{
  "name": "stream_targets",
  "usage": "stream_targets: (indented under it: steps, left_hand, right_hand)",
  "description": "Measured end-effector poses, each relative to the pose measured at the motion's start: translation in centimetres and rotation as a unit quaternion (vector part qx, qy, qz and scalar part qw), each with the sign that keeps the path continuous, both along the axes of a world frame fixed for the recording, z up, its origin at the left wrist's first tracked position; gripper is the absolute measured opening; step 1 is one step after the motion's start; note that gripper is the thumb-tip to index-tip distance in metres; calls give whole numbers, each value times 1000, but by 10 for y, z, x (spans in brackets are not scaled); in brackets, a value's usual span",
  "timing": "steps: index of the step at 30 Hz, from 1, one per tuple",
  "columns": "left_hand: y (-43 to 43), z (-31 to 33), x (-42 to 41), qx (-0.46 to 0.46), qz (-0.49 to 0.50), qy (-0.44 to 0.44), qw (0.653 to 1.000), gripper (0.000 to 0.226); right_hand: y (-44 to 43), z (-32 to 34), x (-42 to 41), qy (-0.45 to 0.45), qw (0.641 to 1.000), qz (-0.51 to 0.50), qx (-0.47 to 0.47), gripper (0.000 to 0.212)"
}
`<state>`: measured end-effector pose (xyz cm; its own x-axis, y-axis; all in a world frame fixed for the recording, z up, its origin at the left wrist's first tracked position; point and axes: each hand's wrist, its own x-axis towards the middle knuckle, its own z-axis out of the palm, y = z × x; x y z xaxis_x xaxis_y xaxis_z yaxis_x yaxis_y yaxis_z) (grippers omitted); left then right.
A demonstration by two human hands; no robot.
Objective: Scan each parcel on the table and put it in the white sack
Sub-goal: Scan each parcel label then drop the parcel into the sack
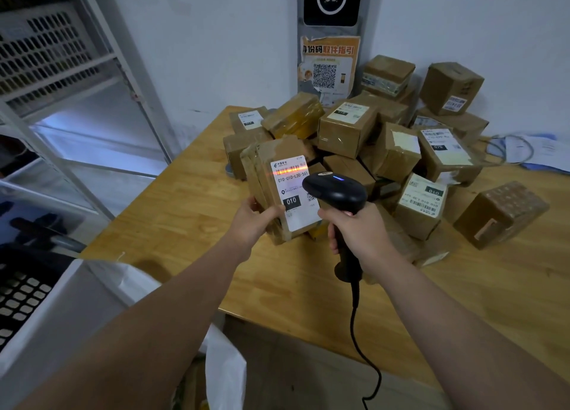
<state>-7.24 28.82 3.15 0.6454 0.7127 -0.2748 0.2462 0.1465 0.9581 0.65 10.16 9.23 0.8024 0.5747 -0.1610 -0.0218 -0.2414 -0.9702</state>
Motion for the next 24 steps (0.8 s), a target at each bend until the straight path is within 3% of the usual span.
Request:
stream_targets:
  steps: [4,7,14,21,24]
  left_hand:
    - [-11,1,-10,-3,25,-2,1000,72]
    - [-25,3,-23,6,53,-6,999,48]
    - [-52,-4,-91,7,158,-3,987,42]
    - [-77,-42,-203,-2,293,82,953,40]
    - [-91,-67,-252,-21,323,127,938,41]
  right_hand:
    - [3,-5,2,8,999,33,16,25]
    - [4,-11,2,27,997,62,21,26]
    - [14,-30,-23,65,985,162,13,16]
    - [39,-64,-84,72,959,273,-36,30]
    - [46,-82,-111,57,940,329,-66,25]
